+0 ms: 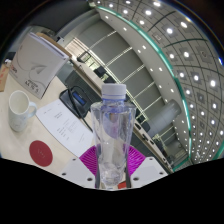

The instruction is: Pour water

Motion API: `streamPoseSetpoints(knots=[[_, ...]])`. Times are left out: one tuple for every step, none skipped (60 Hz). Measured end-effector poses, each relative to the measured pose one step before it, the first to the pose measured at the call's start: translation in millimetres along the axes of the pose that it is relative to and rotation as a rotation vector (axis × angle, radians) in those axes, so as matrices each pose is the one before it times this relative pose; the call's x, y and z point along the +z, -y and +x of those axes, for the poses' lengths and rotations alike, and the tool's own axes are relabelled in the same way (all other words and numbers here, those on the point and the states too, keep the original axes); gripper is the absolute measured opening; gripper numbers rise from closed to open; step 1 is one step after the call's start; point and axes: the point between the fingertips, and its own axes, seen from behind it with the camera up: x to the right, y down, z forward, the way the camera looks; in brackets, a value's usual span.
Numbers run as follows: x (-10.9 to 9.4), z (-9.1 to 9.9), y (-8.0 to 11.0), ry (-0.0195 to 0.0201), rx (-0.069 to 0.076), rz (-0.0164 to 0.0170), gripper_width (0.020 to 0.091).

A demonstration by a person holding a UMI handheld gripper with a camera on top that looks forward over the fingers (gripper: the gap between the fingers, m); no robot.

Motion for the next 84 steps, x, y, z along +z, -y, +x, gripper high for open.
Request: streamPoseSetpoints(knots=[[-1.68,-1.91,4.52,-0.00704,-0.0299,0.00276,0.0345],[-1.59,-2.14,4.68,-0.00635,-0.0304,0.00228,0.0346],[-1.54,-2.06,4.23,-0.00637,-0.0330,0.00088,0.0346],[0.29,-3.52,4.38,-0.00669,-0.0356,0.00215,0.0346],[-4.01,-0.77,4.15,-0.00676,-0.0362,0.00107,0.0346],[-1.33,-1.72,4.63,-0.00812,-0.0371,0.00320,0.0346],[-1.29,-1.21,4.89,-0.00871,-0.0376,0.00479,0.0346],[-1.05,-1.20,4.93,-0.00903,-0.0384,0.00605,0.0346],[-0.93,-0.94,5.04,-0.00858,-0.0394,0.00663,0.0346],[-1.43,-0.46,5.05,-0.00793,-0.0388,0.00777,0.0345],[1.41,-1.71,4.80,-0.00644,-0.0367,0.00965,0.0345],[-2.72,0.49,5.86,-0.00673,-0.0354,0.00745,0.0345],[-1.28,-0.04,5.41,-0.00798,-0.0332,0.00869,0.0344],[-0.89,-0.19,5.26,-0.00864,-0.0307,0.00858,0.0344],[-1.00,0.14,4.85,-0.00775,-0.0318,0.00778,0.0344],[-0.78,-0.38,4.32,-0.00565,-0.0353,0.00645,0.0345],[1.89,-1.99,2.76,-0.00553,-0.0382,0.00499,0.0345],[-1.08,0.40,4.07,-0.00625,-0.0386,0.00221,0.0343],[-0.26,0.30,4.04,-0.00808,-0.0343,0.00430,0.0343],[-0.28,0.18,3.84,-0.00715,-0.0317,0.00508,0.0343],[-0.17,-0.31,3.94,-0.00504,-0.0305,0.00638,0.0343],[0.16,-0.52,3.88,-0.00405,-0.0306,0.00581,0.0345],[2.06,-2.12,2.31,-0.00400,-0.0301,0.00581,0.0346],[0.04,-0.12,2.90,-0.00474,-0.0292,0.00227,0.0345],[0.06,-0.12,3.86,-0.00287,-0.0284,0.00308,0.0344],[-0.09,-0.14,3.50,-0.00329,-0.0274,0.00552,0.0346],[0.19,-0.21,3.38,-0.00264,-0.0270,0.00607,0.0345],[0.10,0.05,3.13,-0.00378,-0.0262,0.00546,0.0344],[-0.03,0.35,3.12,-0.00453,-0.0233,0.00552,0.0346],[0.08,0.26,3.38,-0.00344,-0.0208,0.00685,0.0346],[1.18,-1.81,2.42,-0.00235,-0.0199,0.00888,0.0346],[-0.16,-0.05,2.97,-0.00208,-0.0211,0.00731,0.0344],[2.74,-0.35,3.04,-0.00164,-0.0235,0.00472,0.0343],[0.65,-0.70,1.33,-0.00128,-0.0253,0.00101,0.0345],[0.63,-1.17,1.12,-0.00027,-0.0249,0.00074,0.0344],[0.47,-1.25,1.82,0.00089,-0.0217,0.00300,0.0345],[0.40,-1.55,1.97,0.00173,-0.0184,0.00553,0.0345],[0.76,-1.49,1.30,0.00197,-0.0171,0.00408,0.0345],[0.69,-1.09,0.69,0.00121,-0.0165,0.00050,0.0345],[0.31,-0.71,0.00,-0.00076,-0.0132,0.00059,0.0345],[0.34,-0.10,1.02,0.00185,-0.0113,-0.00006,0.0346],[0.04,-0.42,0.57,0.00046,-0.0086,0.00124,0.0345],[-0.06,-0.44,0.49,0.00048,-0.0064,0.00131,0.0345],[-0.05,-0.22,0.04,0.00047,-0.0031,0.00014,0.0344],[-0.14,-0.29,-0.12,0.00116,0.0002,-0.00072,0.0344],[-0.16,-0.39,0.09,0.00133,0.0033,-0.00001,0.0343],[-0.32,-0.81,0.08,0.00145,0.0041,0.00228,0.0344],[-0.17,-0.22,0.27,0.00216,0.0032,-0.00037,0.0345],[-0.06,0.02,-0.21,0.00108,0.0028,-0.00094,0.0345],[0.01,-0.01,-0.32,0.00001,0.0034,-0.00090,0.0345],[-0.19,-0.15,-0.27,0.00054,0.0049,-0.00056,0.0345],[-0.31,-0.30,-0.45,0.00342,0.0066,-0.00078,0.0346],[-0.40,-0.71,-0.37,0.00330,0.0081,-0.00054,0.0345],[-0.58,-0.51,-0.34,0.00364,0.0106,-0.00053,0.0345],[-0.46,-0.34,-0.66,0.00326,0.0134,-0.00015,0.0345],[-0.67,0.10,-1.16,0.00275,0.0143,-0.00166,0.0344],[-0.69,0.55,-1.30,0.00173,0.0161,-0.00186,0.0344],[-0.68,0.82,-1.57,0.00221,0.0190,-0.00245,0.0344],[0.39,1.02,-2.29,0.00176,0.0215,-0.00219,0.0343],[-0.86,0.41,-1.10,0.00733,0.0308,-0.00035,0.0344],[-0.70,0.07,-1.63,0.00757,0.0335,-0.00346,0.0345],[-1.11,0.52,-2.44,0.00733,0.0360,-0.00459,0.0344],[-1.22,1.16,-2.45,0.00644,0.0371,-0.00414,0.0344],[-1.20,1.83,-2.24,0.00520,0.0392,-0.00346,0.0346],[-1.12,1.97,-1.57,0.00490,0.0435,-0.00115,0.0346],[-1.54,2.43,-1.28,0.00408,0.0505,0.00114,0.0345],[-2.98,3.55,-1.04,-0.00080,0.0531,0.00120,0.0346],[-1.91,2.81,0.67,0.00349,0.0612,0.00839,0.0346],[-1.16,2.64,-0.13,0.00586,0.0585,0.01021,0.0347],[-1.84,1.44,0.02,0.00804,0.0565,0.00632,0.0346],[-2.32,1.64,-0.03,0.00922,0.0567,0.00496,0.0346],[-2.24,1.40,0.23,0.00826,0.0587,0.00456,0.0347],[-2.66,1.57,0.47,0.00792,0.0593,0.00445,0.0347],[-2.28,0.68,0.99,0.00970,0.0581,0.00691,0.0347],[-3.72,0.05,3.51,0.00545,0.0546,0.00664,0.0347],[-1.39,-0.14,0.71,0.01367,0.0551,0.00849,0.0346],[-1.11,-0.18,0.14,0.00809,0.0503,0.00323,0.0347],[-1.11,0.31,-0.65,0.00796,0.0473,0.00090,0.0348],[0.37,-1.95,0.46,0.01341,0.0449,0.00294,0.0348],[-0.78,-2.05,0.10,0.01557,0.0456,0.00364,0.0347],[-0.83,-2.48,-0.14,0.01728,0.0468,0.00416,0.0347],[-0.45,-2.44,-0.98,0.01676,0.0469,0.00160,0.0347],[0.30,-2.72,-1.36,0.01588,0.0457,-0.00054,0.0348],[0.17,-2.89,-2.05,0.01682,0.0449,-0.00171,0.0347]])
